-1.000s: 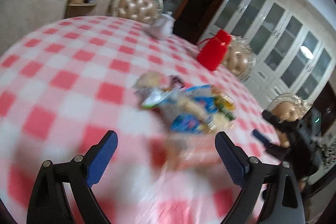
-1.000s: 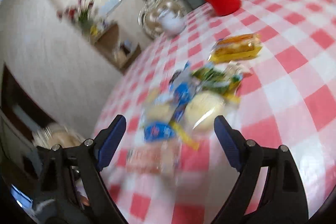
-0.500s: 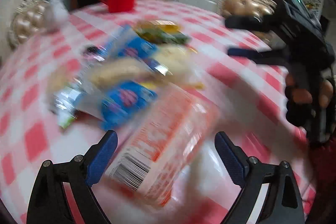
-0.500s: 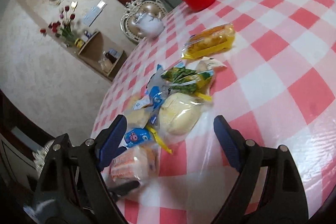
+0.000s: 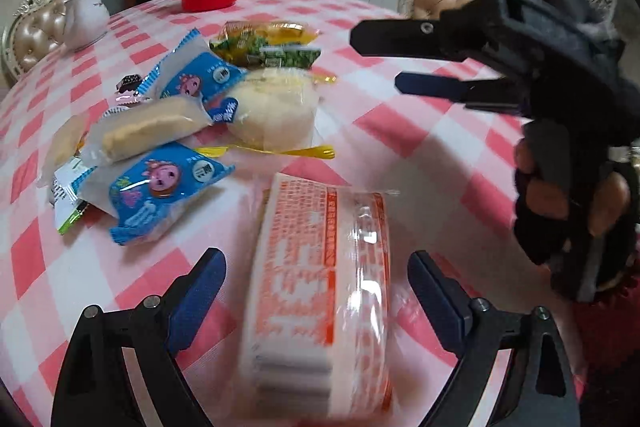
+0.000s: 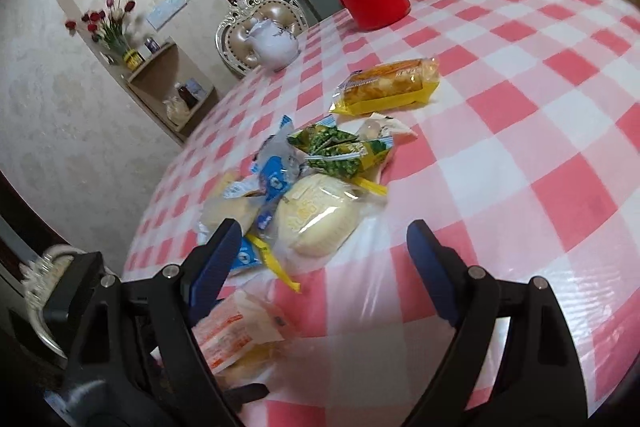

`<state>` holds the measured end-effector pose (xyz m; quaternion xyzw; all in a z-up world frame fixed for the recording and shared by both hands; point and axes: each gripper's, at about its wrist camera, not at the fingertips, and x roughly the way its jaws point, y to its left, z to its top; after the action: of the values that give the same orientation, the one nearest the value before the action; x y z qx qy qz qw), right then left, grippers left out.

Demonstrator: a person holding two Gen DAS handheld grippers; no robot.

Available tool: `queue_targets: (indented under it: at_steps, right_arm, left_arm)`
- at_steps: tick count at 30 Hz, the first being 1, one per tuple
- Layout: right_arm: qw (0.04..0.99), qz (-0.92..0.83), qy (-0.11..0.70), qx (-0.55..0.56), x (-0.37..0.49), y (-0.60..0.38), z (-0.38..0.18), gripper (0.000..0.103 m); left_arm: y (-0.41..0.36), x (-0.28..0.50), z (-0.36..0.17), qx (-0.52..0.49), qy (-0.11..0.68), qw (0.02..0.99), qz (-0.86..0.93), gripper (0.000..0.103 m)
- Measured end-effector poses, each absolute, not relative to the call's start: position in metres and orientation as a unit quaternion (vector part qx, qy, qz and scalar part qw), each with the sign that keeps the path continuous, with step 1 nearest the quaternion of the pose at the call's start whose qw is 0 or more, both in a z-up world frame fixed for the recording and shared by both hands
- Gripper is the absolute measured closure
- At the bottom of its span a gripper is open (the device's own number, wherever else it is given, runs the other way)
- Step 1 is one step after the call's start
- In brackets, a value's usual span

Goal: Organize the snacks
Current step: 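Grasp the clear bread bag with the left tool while the right tool grasps the green pea bag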

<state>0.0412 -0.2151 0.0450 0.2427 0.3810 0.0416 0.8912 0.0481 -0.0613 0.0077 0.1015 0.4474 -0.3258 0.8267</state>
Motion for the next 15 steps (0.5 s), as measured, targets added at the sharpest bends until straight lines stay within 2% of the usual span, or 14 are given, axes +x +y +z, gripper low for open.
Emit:
queue_targets:
  at_steps: [2, 3, 7, 10, 15]
  right_arm:
    - [0.891, 0.039, 0.391, 0.228, 0.046, -0.209, 0.042, 0.016]
    - [0.893, 0.035, 0.394, 0.213, 0.049, -0.204, 0.041, 0.016]
    - [0.902, 0.017, 0.398, 0.165, 0.056, -0.193, 0.041, 0.016]
    - [0.909, -0.002, 0.378, 0.175, 0.067, -0.202, 0.044, 0.016]
    - [0.911, -0.020, 0.373, 0.176, 0.104, -0.206, 0.041, 0.016]
  left_arm:
    - [-0.068, 0.046, 0.007, 0.127, 0.436, 0.839, -0.300, 0.049]
    - [-0.064, 0.047, 0.009, 0.123, 0.435, 0.842, -0.293, 0.054]
    - [-0.035, 0.052, 0.021, 0.086, 0.425, 0.848, -0.304, 0.055]
    - [0.013, 0.061, 0.045, -0.008, 0.392, 0.873, -0.291, 0.055]
    - [0.091, 0.086, 0.046, -0.114, 0.358, 0.917, -0.134, 0.055]
